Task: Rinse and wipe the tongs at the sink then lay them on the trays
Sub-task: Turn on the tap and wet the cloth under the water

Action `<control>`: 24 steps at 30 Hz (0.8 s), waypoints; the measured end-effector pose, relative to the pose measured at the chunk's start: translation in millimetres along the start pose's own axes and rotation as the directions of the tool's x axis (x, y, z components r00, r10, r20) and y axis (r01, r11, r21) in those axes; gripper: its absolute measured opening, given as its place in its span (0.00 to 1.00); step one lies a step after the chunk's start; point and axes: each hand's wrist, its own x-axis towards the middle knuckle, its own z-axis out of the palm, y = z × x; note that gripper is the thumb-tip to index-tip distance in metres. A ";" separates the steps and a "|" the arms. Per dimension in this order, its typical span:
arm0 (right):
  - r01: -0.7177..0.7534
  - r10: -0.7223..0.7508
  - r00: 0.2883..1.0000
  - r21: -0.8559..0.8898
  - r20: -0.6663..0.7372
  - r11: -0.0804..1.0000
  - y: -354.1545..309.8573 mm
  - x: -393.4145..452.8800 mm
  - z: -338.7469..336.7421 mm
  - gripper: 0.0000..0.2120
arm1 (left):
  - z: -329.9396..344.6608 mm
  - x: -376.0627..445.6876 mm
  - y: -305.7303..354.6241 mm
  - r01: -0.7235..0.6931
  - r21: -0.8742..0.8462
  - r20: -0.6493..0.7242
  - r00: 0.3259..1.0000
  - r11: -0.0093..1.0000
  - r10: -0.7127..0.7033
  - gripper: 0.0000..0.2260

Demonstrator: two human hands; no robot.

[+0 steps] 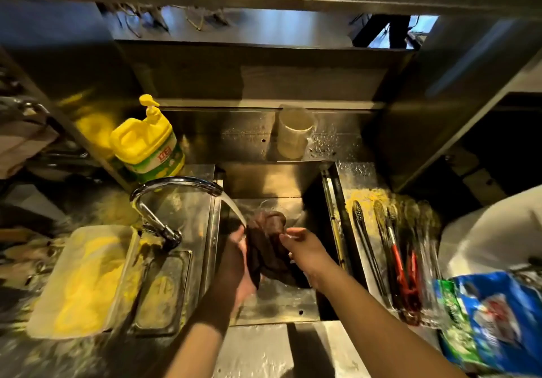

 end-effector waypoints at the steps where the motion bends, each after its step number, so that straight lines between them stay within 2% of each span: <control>1: 0.034 -0.034 0.999 0.028 -0.023 0.999 0.9 -2.2 -6.2 0.03 | 7.8 -3.5 -0.6 0.023 0.045 0.022 0.999 0.999 -0.024 0.21; 2: 0.070 -0.069 0.997 0.045 -0.024 0.997 0.7 -5.2 -11.7 0.01 | 12.7 -4.8 -3.1 0.033 0.100 0.036 0.999 0.994 -0.036 0.19; 5: 0.182 -0.185 0.979 -0.053 -0.081 0.982 2.3 -10.3 -30.2 0.08 | 28.0 -5.5 -15.9 0.036 0.153 -0.019 0.999 0.988 -0.033 0.13; 7: 0.209 -0.234 0.961 -0.164 -0.147 0.964 6.0 -10.7 -46.6 0.11 | 38.9 -4.6 -26.3 0.091 0.110 -0.034 0.996 0.990 -0.088 0.12; 9: 0.192 -0.237 0.951 -0.221 -0.199 0.956 9.1 -10.8 -65.7 0.12 | 47.0 1.4 -34.5 0.118 0.046 -0.026 0.993 0.992 -0.117 0.15; 12: 0.122 -0.208 0.933 -0.286 -0.293 0.950 20.1 -13.0 -110.6 0.12 | 67.7 8.3 -50.6 0.124 0.027 0.038 0.991 0.992 -0.125 0.19; 14: 0.065 -0.207 0.921 -0.393 -0.330 0.917 28.3 -14.3 -140.7 0.15 | 80.9 12.4 -60.0 0.133 0.016 0.065 0.989 0.991 -0.133 0.21; 19: -0.218 -0.212 0.843 -0.675 -0.494 0.705 61.9 -24.7 -215.8 0.16 | 112.7 24.8 -86.9 0.198 -0.001 0.113 0.974 0.980 -0.196 0.23; 22: -0.348 -0.088 0.816 -0.607 -0.571 0.714 85.4 -28.8 -246.0 0.17 | 133.0 34.2 -105.4 0.201 0.008 0.069 0.977 0.980 -0.201 0.23; 24: -0.403 0.027 0.824 -0.552 -0.566 0.730 98.2 -28.6 -248.7 0.20 | 140.1 41.3 -114.4 0.194 0.032 0.038 0.980 0.981 -0.195 0.19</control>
